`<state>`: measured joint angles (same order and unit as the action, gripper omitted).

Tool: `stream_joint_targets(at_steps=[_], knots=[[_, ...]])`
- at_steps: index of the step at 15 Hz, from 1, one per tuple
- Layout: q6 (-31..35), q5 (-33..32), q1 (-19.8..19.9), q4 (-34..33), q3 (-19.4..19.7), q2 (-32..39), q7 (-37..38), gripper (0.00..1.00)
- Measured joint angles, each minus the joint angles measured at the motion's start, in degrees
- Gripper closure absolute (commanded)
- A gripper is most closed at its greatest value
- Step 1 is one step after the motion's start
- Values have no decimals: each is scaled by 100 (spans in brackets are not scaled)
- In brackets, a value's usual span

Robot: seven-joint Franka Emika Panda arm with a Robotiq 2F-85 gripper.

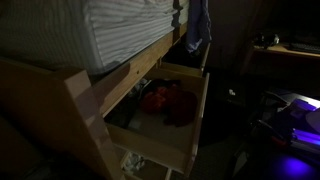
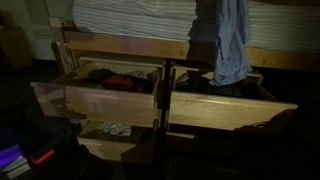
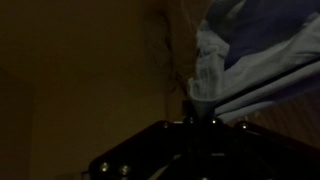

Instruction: Move the blue cloth from the top left drawer to the top right drawer then put it back in the top right drawer

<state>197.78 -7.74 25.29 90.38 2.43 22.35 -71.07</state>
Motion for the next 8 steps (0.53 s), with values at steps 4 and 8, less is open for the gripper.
stream_joint_targets(at_steps=[4, 8], knots=[[-1, -427, 526, 88, -1216, 729, 476, 99], [-4, -412, 533, 259, -1385, 1524, 547, 99]])
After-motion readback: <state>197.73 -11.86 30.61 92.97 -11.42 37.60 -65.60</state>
